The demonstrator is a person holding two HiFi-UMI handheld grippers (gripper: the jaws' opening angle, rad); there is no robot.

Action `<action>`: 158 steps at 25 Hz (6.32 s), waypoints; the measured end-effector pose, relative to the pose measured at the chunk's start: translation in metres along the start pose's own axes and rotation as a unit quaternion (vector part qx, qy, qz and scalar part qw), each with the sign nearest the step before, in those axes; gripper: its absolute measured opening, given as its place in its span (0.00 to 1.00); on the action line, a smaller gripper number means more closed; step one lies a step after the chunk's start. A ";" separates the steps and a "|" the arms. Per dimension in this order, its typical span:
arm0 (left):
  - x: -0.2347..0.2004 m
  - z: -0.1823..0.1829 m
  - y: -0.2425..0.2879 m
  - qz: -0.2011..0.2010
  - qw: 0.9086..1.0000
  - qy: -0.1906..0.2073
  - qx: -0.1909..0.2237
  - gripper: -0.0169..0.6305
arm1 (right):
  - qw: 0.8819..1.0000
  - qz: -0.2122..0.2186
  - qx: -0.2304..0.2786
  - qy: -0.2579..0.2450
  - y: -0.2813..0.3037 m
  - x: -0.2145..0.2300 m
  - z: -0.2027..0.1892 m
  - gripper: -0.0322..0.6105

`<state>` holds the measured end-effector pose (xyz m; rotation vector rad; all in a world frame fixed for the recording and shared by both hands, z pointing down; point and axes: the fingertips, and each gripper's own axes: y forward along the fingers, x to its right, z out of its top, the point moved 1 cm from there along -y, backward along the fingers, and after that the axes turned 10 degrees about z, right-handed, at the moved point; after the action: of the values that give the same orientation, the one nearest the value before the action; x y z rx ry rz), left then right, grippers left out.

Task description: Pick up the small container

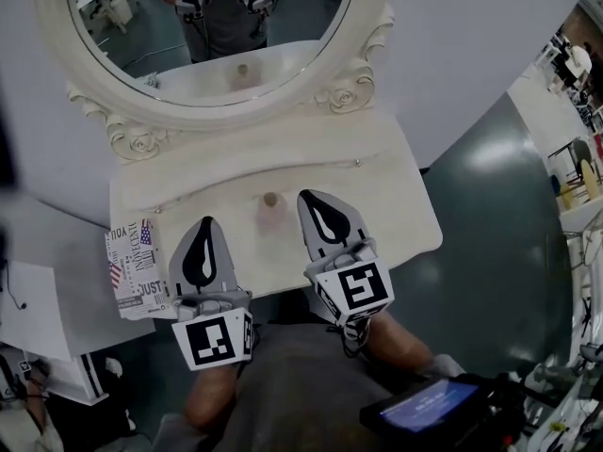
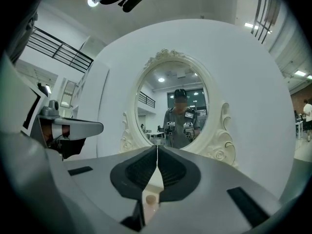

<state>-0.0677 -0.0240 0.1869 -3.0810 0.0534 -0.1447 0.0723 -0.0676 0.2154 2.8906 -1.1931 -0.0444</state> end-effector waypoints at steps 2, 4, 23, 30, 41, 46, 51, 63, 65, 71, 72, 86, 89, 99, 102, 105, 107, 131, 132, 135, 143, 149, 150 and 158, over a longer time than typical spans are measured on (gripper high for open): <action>-0.006 0.003 0.005 0.014 1.000 0.002 0.002 0.05 | 1.000 0.008 0.004 -0.002 0.009 0.004 0.005 0.07; -0.013 0.005 0.009 0.025 1.000 0.000 0.002 0.05 | 1.000 0.015 0.006 -0.004 0.017 0.006 0.008 0.07; -0.034 -0.047 0.059 0.004 0.999 -0.024 -0.042 0.05 | 0.998 0.028 -0.055 0.016 0.076 0.013 -0.047 0.07; -0.032 -0.078 0.062 -0.005 0.997 -0.035 -0.067 0.05 | 0.995 0.043 -0.080 0.037 0.080 0.006 -0.085 0.08; -0.038 -0.138 0.062 -0.010 0.991 -0.041 -0.124 0.05 | 0.987 0.048 -0.143 0.058 0.081 -0.005 -0.152 0.39; -0.040 -0.154 0.064 -0.017 0.989 -0.050 -0.135 0.05 | 0.986 0.051 -0.148 0.058 0.086 -0.008 -0.167 0.41; -0.038 -0.170 0.067 -0.023 0.987 -0.052 -0.148 0.05 | 0.984 0.049 -0.161 0.053 0.089 -0.009 -0.181 0.41; -0.039 -0.193 0.084 -0.036 0.983 -0.060 -0.169 0.05 | 0.980 0.039 -0.185 0.064 0.098 -0.007 -0.207 0.41; -0.039 -0.196 0.086 -0.038 0.983 -0.060 -0.172 0.05 | 0.980 0.036 -0.185 0.064 0.098 -0.007 -0.210 0.42; -0.040 -0.204 0.091 -0.042 0.981 -0.061 -0.179 0.05 | 0.980 0.024 -0.194 0.047 0.101 -0.004 -0.215 0.41; -0.040 -0.205 0.092 -0.043 0.981 -0.061 -0.180 0.05 | 0.980 0.021 -0.195 0.046 0.102 -0.004 -0.216 0.41; -0.044 -0.207 0.099 -0.049 0.980 -0.065 -0.182 0.05 | 0.981 0.009 -0.191 0.046 0.106 -0.004 -0.212 0.39; -0.044 -0.207 0.100 -0.049 0.980 -0.065 -0.180 0.05 | 0.982 0.003 -0.184 0.044 0.106 -0.003 -0.208 0.37; -0.044 -0.204 0.098 -0.051 0.980 -0.064 -0.179 0.05 | 0.983 -0.005 -0.177 0.042 0.106 -0.002 -0.205 0.28; -0.045 -0.203 0.097 -0.051 0.981 -0.063 -0.178 0.05 | 0.983 -0.007 -0.179 0.041 0.105 -0.002 -0.205 0.28; -0.046 -0.202 0.097 -0.049 0.981 -0.064 -0.177 0.05 | 0.983 -0.007 -0.179 0.041 0.105 -0.002 -0.205 0.28; -0.047 -0.201 0.097 -0.049 0.981 -0.064 -0.176 0.05 | 0.983 -0.008 -0.179 0.043 0.106 -0.002 -0.205 0.28; -0.045 -0.192 0.096 -0.047 0.983 -0.061 -0.168 0.05 | 0.983 -0.006 -0.176 0.049 0.106 -0.002 -0.204 0.28; -0.045 -0.192 0.096 -0.048 0.982 -0.060 -0.170 0.05 | 0.983 -0.006 -0.176 0.049 0.106 -0.002 -0.204 0.28; -0.045 -0.192 0.096 -0.048 0.982 -0.059 -0.170 0.05 | 0.983 -0.004 -0.179 0.048 0.106 -0.002 -0.204 0.28; -0.045 -0.188 0.096 -0.045 0.983 -0.058 -0.166 0.05 | 0.983 -0.001 -0.179 0.052 0.107 -0.002 -0.204 0.27; -0.045 -0.183 0.095 -0.044 0.984 -0.058 -0.161 0.05 | 0.983 0.000 -0.174 0.060 0.108 0.000 -0.200 0.27; -0.045 -0.182 0.095 -0.043 0.984 -0.057 -0.160 0.05 | 0.983 0.001 -0.173 0.059 0.108 0.000 -0.198 0.27; -0.047 -0.163 0.095 -0.036 0.988 -0.051 -0.140 0.05 | 0.987 0.003 -0.151 0.052 0.108 0.002 -0.172 0.27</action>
<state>-0.1334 -0.1261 0.3390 -3.3669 -0.0466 0.0220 0.0027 -0.1455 0.3896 2.5940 -1.0718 -0.0665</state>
